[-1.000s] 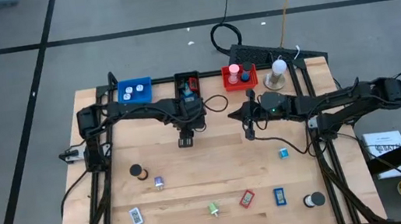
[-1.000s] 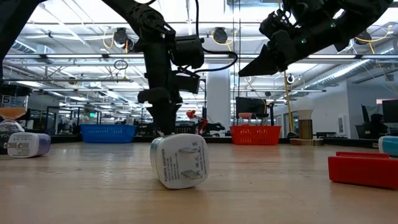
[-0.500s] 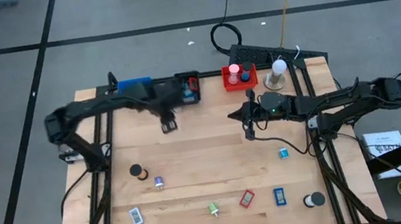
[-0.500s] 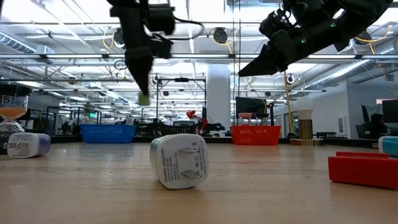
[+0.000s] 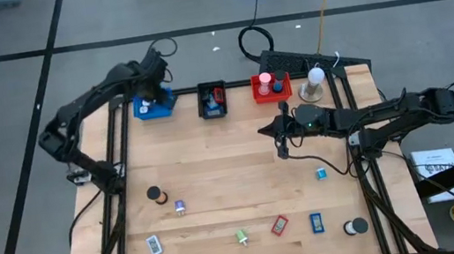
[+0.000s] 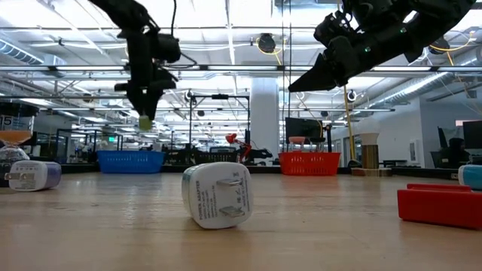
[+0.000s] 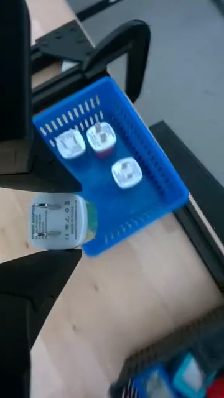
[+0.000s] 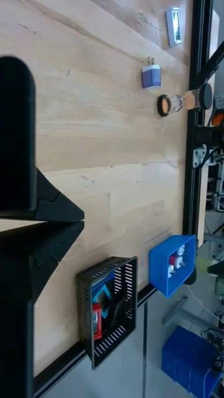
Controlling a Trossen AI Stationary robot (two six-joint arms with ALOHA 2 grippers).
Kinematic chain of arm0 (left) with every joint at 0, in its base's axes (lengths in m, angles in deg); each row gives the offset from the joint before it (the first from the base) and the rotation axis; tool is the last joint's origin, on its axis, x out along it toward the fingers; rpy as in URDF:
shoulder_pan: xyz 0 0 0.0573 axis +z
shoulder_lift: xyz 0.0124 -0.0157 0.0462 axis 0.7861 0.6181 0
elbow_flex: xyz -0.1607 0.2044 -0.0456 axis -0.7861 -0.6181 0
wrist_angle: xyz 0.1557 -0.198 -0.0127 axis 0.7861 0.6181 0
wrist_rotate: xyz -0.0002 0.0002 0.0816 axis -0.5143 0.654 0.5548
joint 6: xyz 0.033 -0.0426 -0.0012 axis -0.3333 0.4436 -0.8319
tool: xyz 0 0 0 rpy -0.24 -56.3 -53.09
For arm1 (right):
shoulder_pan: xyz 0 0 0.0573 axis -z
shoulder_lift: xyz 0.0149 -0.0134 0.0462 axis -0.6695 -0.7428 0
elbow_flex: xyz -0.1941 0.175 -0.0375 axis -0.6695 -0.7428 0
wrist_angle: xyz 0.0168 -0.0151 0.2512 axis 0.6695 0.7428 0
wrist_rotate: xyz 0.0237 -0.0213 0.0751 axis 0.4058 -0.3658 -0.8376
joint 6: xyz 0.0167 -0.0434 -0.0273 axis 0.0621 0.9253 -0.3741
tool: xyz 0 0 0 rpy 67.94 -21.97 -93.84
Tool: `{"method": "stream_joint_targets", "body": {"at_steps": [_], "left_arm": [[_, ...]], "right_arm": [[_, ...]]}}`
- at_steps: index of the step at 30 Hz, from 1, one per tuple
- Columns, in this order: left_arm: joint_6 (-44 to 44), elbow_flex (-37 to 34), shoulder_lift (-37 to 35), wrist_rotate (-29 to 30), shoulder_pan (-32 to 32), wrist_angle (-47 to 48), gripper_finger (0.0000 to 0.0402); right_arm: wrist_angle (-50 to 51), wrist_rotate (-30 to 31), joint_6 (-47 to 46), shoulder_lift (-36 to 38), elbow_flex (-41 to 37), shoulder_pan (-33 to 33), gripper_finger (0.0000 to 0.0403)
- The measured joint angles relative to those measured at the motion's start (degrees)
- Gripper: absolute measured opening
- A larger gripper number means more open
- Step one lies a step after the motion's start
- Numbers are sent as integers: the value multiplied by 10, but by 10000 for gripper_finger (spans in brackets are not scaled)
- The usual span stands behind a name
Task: Pick & Place Office items
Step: Put the top green charger adapter into the blue bin
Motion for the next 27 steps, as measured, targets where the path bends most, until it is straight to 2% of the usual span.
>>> {"method": "stream_joint_targets", "body": {"at_steps": [4, 9, 14, 21, 27], "left_arm": [[4, -4, 35, -6, 25, -19, 136], [20, -22, 45, -12, 50, -52, 136], [36, -59, 43, -12, 67, -69, 136], [51, -126, 44, -43, 80, -163, 136], [61, -133, 44, -39, 87, -167, 136]], "right_arm": [[0, 0, 5, 0, 0, 0, 2], [5, 0, 6, 0, 0, 0, 2], [5, 0, 10, 0, 0, 0, 2], [4, 0, 9, 0, 0, 0, 2], [0, 0, 9, 0, 0, 0, 2]]}}
